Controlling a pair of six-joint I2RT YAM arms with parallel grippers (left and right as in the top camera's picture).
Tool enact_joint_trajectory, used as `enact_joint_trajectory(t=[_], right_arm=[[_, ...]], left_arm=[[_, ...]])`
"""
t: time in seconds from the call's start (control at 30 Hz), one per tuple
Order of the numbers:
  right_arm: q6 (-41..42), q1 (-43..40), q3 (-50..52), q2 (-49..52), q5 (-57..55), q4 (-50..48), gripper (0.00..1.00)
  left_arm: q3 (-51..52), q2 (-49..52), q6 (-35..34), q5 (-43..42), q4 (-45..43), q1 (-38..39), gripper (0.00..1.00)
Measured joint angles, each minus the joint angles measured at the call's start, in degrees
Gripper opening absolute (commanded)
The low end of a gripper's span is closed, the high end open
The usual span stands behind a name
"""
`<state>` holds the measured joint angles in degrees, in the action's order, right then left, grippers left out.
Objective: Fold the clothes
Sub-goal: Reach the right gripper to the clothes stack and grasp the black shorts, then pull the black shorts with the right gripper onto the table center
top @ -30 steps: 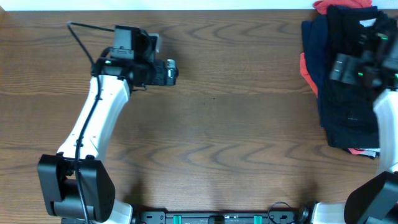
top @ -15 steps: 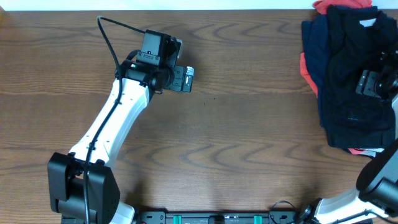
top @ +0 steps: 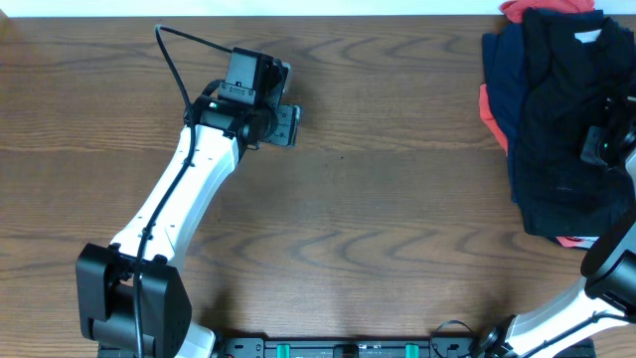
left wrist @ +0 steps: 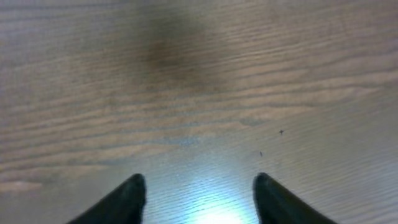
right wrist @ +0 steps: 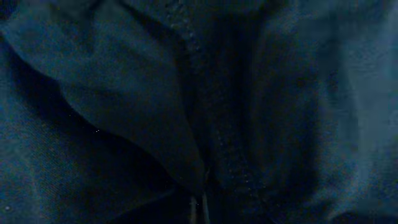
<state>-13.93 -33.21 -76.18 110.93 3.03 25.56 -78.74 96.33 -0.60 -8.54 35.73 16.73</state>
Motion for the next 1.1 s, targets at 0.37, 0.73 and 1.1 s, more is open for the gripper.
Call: enact_joint_trajectory(t=[0.37,0.73,1.1], right_arm=[[2.3,1.4,-7.3,-7.5,5.4,7.3,0.01],[8.7,22.5,-11.3,-17.2,11.6,9.8,0.01],[12.3,49.9,-11.2,-7.2,11.4,-2.3,0.01]], left_arm=[[0.0,-3.8,0.4,6.0,-1.1,0.0,0.33],[-0.1,-20.0,-0.9,11.4,6.2,-3.8,0.32],[-0.1,-23.0,-1.0,12.0,11.7,-11.8,0.33]])
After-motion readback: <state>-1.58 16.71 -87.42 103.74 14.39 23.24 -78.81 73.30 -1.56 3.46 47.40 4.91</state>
